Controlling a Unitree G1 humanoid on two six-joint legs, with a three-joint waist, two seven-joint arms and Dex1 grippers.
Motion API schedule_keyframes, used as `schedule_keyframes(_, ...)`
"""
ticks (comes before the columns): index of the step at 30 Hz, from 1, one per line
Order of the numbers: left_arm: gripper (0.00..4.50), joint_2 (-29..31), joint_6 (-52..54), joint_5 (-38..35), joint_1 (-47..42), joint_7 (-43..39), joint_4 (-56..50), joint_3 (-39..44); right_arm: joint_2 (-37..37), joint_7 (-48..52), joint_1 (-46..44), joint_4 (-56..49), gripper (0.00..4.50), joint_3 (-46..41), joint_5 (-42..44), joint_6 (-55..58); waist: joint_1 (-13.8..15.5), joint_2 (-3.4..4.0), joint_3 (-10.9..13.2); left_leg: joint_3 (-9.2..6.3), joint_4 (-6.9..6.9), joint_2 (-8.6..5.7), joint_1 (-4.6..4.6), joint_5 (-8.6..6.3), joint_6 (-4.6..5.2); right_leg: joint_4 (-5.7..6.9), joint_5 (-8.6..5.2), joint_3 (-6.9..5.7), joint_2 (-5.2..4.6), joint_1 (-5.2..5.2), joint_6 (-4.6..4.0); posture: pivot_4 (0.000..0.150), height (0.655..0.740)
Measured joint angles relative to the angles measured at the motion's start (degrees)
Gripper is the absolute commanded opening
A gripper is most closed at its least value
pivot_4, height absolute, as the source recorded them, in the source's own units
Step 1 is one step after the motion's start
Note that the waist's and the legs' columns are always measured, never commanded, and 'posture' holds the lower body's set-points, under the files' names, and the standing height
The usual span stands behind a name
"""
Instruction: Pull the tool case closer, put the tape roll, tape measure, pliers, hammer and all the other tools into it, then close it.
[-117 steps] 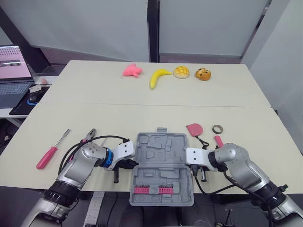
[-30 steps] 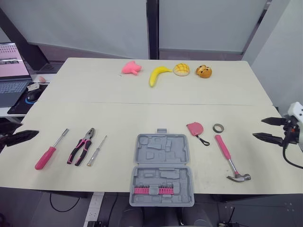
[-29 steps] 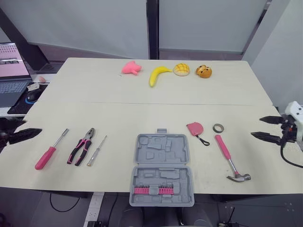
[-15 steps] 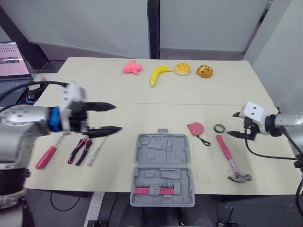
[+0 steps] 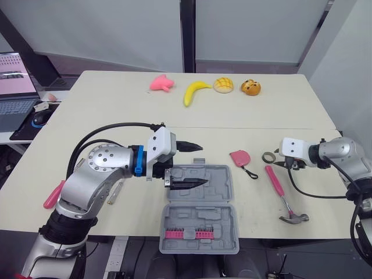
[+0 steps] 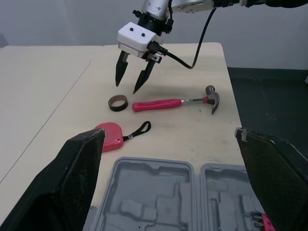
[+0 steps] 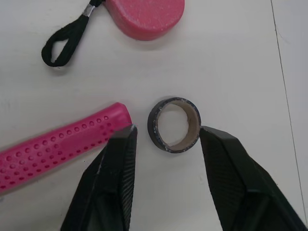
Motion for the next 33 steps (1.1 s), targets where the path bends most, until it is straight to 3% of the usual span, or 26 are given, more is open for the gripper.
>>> schedule_keyframes(22, 4.50, -2.4, 0.7, 0.6, -2.5, 3.3, -1.9, -1.7, 5.5, -5.3, -7.0, 17.3, 1.57, 4.2, -8.2, -8.5, 0.0, 0.00, 0.0, -0.01, 0.00, -0.01, 0.07, 0.01, -0.01, 0.01, 0.01, -0.01, -0.01, 0.06, -0.01, 0.150, 0.7400)
schedule_keyframes(32, 4.50, -2.4, -1.8, 2.1, -1.1, 2.3, -1.1, -1.8, 6.0, -6.5, -7.5, 20.1, 0.02, 4.8, -9.5, -9.0, 0.0, 0.00, 0.0, -0.01, 0.00, -0.01, 0.07, 0.00, -0.01, 0.01, 0.01, 0.00, -0.01, 0.06, -0.01, 0.150, 0.7400)
schedule_keyframes(33, 4.50, -2.4, -1.8, 2.2, -1.0, 2.2, -1.1, -2.0, 6.1, -6.5, -7.5, 20.1, 0.02, 4.8, -9.5, -9.1, 0.0, 0.00, 0.0, -0.01, 0.00, -0.01, 0.07, 0.01, -0.01, 0.01, 0.01, 0.00, -0.01, 0.06, -0.01, 0.150, 0.7400)
